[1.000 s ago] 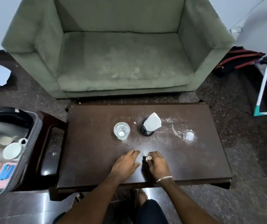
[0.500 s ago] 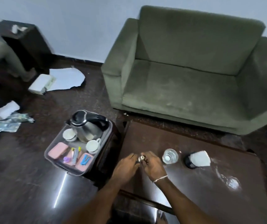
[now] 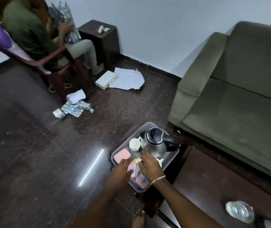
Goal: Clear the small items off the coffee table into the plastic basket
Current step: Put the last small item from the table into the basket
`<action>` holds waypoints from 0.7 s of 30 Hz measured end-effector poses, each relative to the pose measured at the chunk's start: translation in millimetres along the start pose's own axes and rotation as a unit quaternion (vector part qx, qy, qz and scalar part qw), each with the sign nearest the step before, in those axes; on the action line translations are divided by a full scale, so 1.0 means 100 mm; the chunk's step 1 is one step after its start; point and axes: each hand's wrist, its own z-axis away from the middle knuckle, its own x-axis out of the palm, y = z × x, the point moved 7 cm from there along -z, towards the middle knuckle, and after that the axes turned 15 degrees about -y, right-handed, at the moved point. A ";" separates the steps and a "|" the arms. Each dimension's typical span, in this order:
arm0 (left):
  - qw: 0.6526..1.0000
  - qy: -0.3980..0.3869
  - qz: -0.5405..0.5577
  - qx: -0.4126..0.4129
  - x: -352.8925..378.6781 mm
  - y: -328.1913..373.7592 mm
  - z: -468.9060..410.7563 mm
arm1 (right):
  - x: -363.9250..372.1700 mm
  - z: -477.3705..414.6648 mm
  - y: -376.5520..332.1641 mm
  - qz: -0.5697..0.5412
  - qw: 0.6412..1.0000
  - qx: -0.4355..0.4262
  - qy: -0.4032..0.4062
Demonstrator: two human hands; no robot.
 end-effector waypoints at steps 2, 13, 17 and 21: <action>1.000 0.005 0.005 -0.020 -0.10 -0.28 -0.01 | 0.18 -0.26 -0.09 -0.003 1.000 -0.002 -0.023; 0.999 -0.013 0.028 -0.040 -0.16 -0.97 -0.25 | 0.86 -1.05 -0.09 0.007 0.994 0.051 -0.095; 0.999 -0.004 0.028 -0.027 -0.23 -0.98 -0.37 | 0.97 -1.18 -0.05 -0.003 0.992 0.073 -0.106; 1.000 0.003 0.019 -0.005 -0.26 -0.98 -0.44 | 1.02 -1.23 -0.06 -0.002 0.991 0.069 -0.114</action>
